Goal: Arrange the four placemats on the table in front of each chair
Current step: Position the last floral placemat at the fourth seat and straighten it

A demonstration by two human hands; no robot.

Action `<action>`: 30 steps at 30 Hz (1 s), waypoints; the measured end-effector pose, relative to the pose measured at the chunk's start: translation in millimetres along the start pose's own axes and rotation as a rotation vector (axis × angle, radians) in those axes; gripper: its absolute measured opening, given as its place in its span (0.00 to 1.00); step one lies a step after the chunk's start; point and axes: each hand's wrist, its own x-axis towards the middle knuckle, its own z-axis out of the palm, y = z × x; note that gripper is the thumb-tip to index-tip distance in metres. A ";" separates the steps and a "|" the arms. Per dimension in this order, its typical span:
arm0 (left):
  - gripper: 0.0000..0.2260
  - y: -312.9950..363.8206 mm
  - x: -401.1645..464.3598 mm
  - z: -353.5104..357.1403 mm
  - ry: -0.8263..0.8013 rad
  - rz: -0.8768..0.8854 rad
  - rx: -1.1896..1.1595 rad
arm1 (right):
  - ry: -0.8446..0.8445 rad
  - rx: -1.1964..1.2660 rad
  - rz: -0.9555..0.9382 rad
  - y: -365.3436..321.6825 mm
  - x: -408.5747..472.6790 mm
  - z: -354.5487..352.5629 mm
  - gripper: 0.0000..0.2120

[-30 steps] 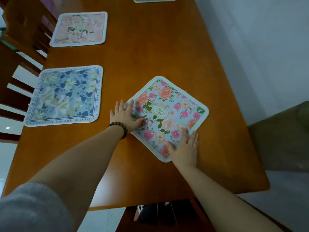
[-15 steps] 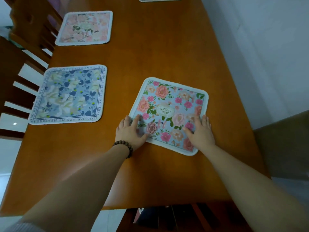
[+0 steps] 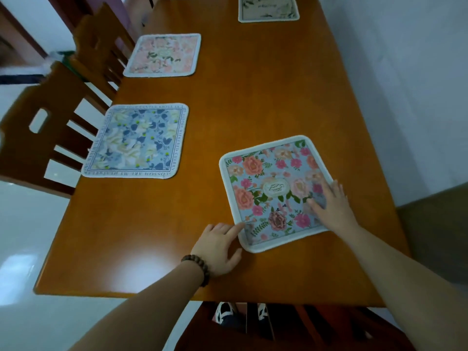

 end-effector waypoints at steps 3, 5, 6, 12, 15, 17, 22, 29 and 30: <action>0.29 -2.0 13.5 -9.8 0.068 0.003 0.036 | 0.075 -0.013 0.110 4.3 -29.8 13.1 0.36; 0.28 -5.0 24.9 -16.1 0.114 -0.015 0.059 | 0.118 -0.019 0.191 0.3 -48.7 22.4 0.37; 0.29 -7.0 31.4 -19.0 0.120 -0.032 0.069 | 0.134 -0.011 0.221 -4.5 -57.4 27.1 0.38; 0.36 -21.9 78.9 -30.3 0.008 -0.157 0.079 | 0.141 0.064 0.325 -48.4 -91.4 54.4 0.42; 0.38 -29.5 103.7 -35.4 -0.012 -0.194 0.073 | 0.094 0.122 0.406 -62.4 -94.8 61.1 0.43; 0.38 -34.3 121.3 -38.6 -0.013 -0.214 0.060 | 0.070 0.133 0.414 -65.0 -95.0 63.9 0.43; 0.37 -44.3 170.1 -48.7 -0.008 -0.276 0.014 | 0.113 0.049 0.359 -57.6 -91.0 66.9 0.41; 0.37 -48.9 181.0 -47.6 0.030 -0.382 -0.081 | 0.036 -0.047 0.247 -31.0 -58.6 42.5 0.38; 0.37 -49.0 176.0 -47.2 0.037 -0.387 -0.084 | 0.026 -0.066 0.236 -28.2 -53.4 38.9 0.38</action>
